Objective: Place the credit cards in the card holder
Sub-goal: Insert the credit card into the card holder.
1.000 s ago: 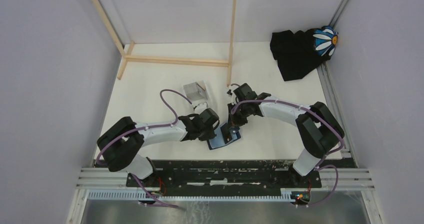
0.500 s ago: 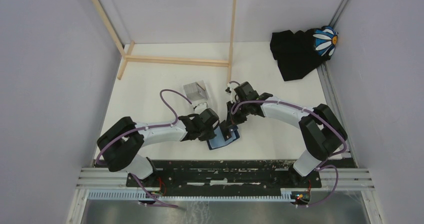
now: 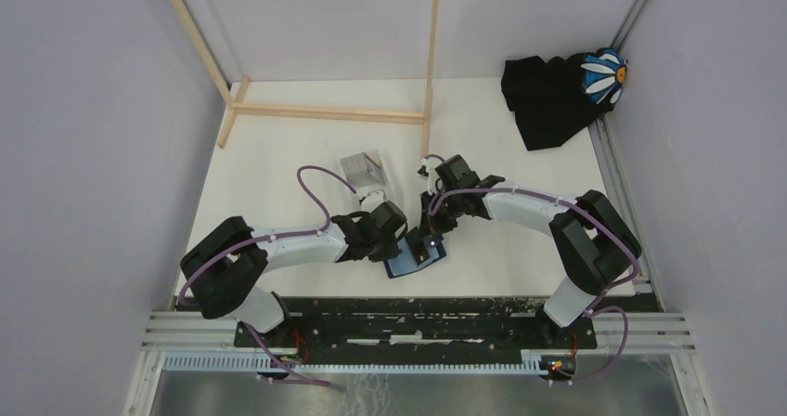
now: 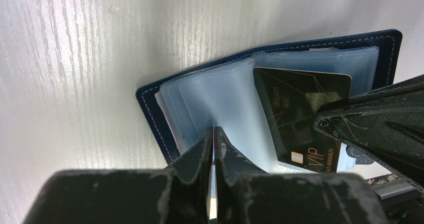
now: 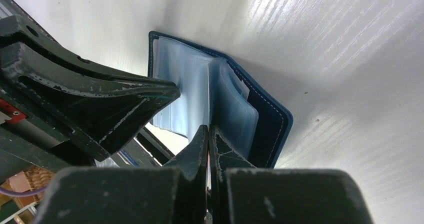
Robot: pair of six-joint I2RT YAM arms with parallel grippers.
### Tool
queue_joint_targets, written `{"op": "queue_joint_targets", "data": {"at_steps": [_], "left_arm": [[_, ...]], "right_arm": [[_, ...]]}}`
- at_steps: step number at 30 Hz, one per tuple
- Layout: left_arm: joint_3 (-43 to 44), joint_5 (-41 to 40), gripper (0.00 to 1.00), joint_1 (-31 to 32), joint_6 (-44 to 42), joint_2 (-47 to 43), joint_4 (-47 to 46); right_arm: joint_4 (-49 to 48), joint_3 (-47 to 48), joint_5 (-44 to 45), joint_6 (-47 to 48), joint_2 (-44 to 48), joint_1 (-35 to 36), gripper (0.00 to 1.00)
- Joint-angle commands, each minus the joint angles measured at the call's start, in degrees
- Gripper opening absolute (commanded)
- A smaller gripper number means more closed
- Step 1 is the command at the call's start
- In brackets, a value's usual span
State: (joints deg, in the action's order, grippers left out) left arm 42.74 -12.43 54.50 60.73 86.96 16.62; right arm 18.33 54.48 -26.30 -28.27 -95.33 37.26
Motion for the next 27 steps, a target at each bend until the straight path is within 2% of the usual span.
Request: {"op": "queue_joint_targets", "data": {"at_steps": [1,14,27], "left_arm": [[-1.61,-3.00,0.11,0.24,-3.51,2.33,6.68],[-1.94,-3.13,0.11,0.17,-3.08,2.51,6.86],[-1.44,-3.16,0.10,0.18,-2.84,3.46,6.76]], "right_arm": [[-4.04,-0.84,-1.97,-2.07,0.63,-0.34,0.01],[-8.30,-2.38,-4.25,-7.98,1.74,-4.36,0.01],[-9.78,-3.79,-8.31,-8.63,0.23,-4.60,0.01]]}}
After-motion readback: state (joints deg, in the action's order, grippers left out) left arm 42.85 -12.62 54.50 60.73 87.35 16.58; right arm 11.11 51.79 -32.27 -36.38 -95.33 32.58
